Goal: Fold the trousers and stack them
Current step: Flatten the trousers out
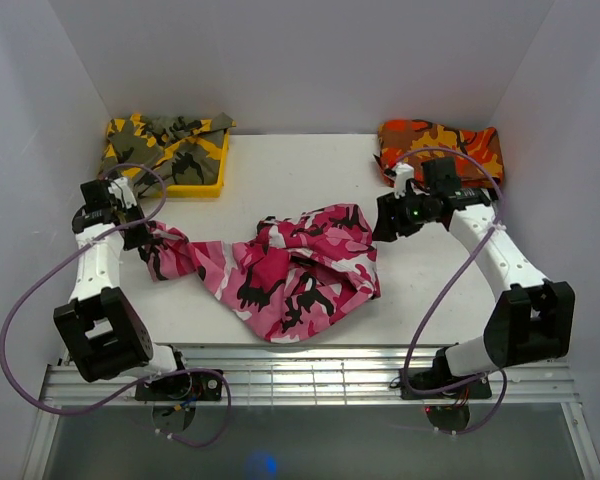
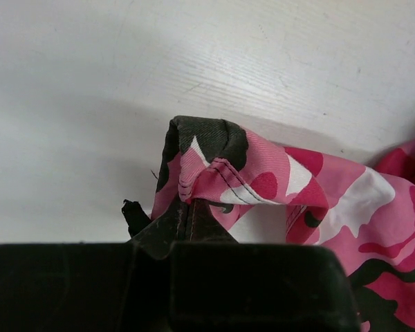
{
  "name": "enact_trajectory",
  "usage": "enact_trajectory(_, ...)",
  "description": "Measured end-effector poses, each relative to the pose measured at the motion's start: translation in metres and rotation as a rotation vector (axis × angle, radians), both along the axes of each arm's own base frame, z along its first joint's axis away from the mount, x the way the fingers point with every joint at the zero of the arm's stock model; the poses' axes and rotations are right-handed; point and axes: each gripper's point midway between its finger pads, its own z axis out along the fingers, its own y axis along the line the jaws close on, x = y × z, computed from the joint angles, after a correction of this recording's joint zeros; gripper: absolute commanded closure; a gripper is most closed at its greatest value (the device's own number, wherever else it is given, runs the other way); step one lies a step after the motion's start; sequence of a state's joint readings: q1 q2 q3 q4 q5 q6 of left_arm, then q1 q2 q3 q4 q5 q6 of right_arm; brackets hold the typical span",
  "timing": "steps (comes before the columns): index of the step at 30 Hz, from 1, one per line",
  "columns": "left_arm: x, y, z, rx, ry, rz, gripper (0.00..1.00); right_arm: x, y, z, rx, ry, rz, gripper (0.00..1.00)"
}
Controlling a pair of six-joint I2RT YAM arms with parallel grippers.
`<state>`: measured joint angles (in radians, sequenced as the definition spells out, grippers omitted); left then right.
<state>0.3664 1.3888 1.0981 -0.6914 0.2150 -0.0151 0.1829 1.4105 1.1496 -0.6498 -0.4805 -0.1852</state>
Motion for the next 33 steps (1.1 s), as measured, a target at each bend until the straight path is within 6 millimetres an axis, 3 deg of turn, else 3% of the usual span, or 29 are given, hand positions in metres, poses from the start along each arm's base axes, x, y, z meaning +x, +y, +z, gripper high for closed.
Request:
enact_trajectory(3,-0.004,0.004,-0.007,0.001,0.029,0.031,1.00,0.016,0.032,0.025,-0.020,-0.043,0.101,0.30)
enact_trajectory(6,-0.009,0.017,-0.009,-0.015,0.040,0.102,1.00,0.044,0.084,0.049,-0.025,-0.117,0.205,0.27)
enact_trajectory(9,-0.017,0.039,-0.009,-0.020,0.043,0.190,1.00,0.054,0.135,0.051,-0.042,-0.162,0.299,0.19)
enact_trajectory(15,-0.027,0.063,-0.021,-0.031,0.081,0.264,1.00,0.025,0.219,0.010,-0.111,-0.121,0.491,0.17)
enact_trajectory(19,-0.028,0.064,-0.031,-0.045,0.107,0.259,1.00,0.014,0.258,-0.022,-0.181,-0.123,0.555,0.17)
enact_trajectory(23,-0.027,0.062,-0.033,-0.058,0.106,0.244,1.00,0.003,0.280,-0.060,-0.257,-0.104,0.590,0.17)
enact_trajectory(25,-0.028,0.060,-0.035,-0.065,0.108,0.238,1.00,0.006,0.279,-0.079,-0.306,-0.092,0.578,0.27)
enact_trajectory(29,-0.027,0.058,-0.037,-0.072,0.107,0.226,1.00,0.019,0.267,-0.099,-0.388,-0.093,0.530,0.59)
enact_trajectory(30,-0.026,0.058,-0.037,-0.072,0.106,0.223,1.00,0.024,0.263,-0.100,-0.401,-0.098,0.513,0.80)
enact_trajectory(31,-0.026,0.058,-0.038,-0.074,0.104,0.221,1.00,0.029,0.260,-0.098,-0.411,-0.110,0.500,0.89)
enact_trajectory(33,-0.024,0.059,-0.039,-0.073,0.103,0.217,1.00,0.039,0.255,-0.092,-0.421,-0.133,0.472,0.92)
